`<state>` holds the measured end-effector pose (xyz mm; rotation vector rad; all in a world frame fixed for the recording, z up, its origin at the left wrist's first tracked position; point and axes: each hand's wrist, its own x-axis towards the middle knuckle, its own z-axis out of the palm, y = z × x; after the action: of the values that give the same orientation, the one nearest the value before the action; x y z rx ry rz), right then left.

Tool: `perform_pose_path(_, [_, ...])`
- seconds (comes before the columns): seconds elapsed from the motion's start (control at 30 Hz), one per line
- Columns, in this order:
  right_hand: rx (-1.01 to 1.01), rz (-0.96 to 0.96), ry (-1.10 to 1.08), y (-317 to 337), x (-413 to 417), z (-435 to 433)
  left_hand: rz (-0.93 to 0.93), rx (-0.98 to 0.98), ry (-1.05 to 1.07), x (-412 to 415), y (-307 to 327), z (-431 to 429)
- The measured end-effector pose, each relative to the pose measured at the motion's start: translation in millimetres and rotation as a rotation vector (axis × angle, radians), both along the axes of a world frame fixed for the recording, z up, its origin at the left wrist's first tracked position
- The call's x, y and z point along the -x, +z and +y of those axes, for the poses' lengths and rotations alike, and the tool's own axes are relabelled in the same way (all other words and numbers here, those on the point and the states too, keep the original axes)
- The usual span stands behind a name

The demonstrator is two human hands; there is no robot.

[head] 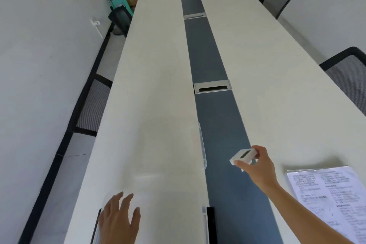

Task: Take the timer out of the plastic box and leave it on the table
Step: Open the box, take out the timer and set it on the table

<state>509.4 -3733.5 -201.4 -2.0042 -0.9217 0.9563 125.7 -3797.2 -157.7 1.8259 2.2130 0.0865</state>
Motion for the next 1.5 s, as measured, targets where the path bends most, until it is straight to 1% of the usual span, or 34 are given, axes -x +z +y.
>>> perform_pose_path(0.03, [0.019, -0.045, -0.025, -4.9, 3.5, 5.0, -0.007, 0.075, 0.029, 3.7, -4.9, -3.9])
perform_pose_path(0.1, [0.040, -0.122, -0.076, -16.1, 8.6, 11.7, -0.012, 0.156, 0.062, 9.1, -15.7, -12.2])
perform_pose_path(0.23, [0.077, -0.153, -0.133, -37.6, 12.2, 9.3, -0.001, 0.226, 0.084, 10.2, -24.0, -20.9])
perform_pose_path(0.3, [0.102, -0.182, -0.115, -45.1, 11.9, 4.6, -0.028, 0.218, 0.099, 7.6, -20.4, -20.5])
perform_pose_path(0.4, [0.149, -0.195, -0.048, -52.2, 11.4, -1.8, -0.081, 0.106, 0.117, 5.5, -11.7, -13.9])
perform_pose_path(0.53, [0.180, -0.187, 0.007, -53.8, 8.0, -1.1, -0.081, 0.002, 0.104, 2.5, -3.9, -1.9])
perform_pose_path(0.93, [0.202, -0.211, -0.131, -49.2, 5.0, 39.3, -0.075, -0.017, 0.061, 3.0, -2.7, 7.4])
perform_pose_path(1.2, [0.244, -0.235, -0.041, -45.4, 0.0, 41.5, -0.095, -0.027, 0.046, 9.3, -6.3, 6.6])
perform_pose_path(1.27, [0.296, -0.282, -0.006, -42.0, 0.4, 43.1, -0.104, -0.035, 0.041, 11.1, -7.1, 6.7])
perform_pose_path(1.33, [0.322, -0.399, 0.016, -36.5, 5.1, 46.1, -0.123, -0.062, 0.048, 13.0, -6.0, 6.9])
perform_pose_path(1.4, [0.262, -0.527, 0.040, -30.7, 14.2, 52.2, -0.138, -0.106, 0.056, 16.2, -2.3, 6.8])
perform_pose_path(1.5, [0.120, -0.664, 0.113, -24.6, 36.4, 67.0, -0.132, -0.178, 0.049, 24.0, 2.6, 5.5])
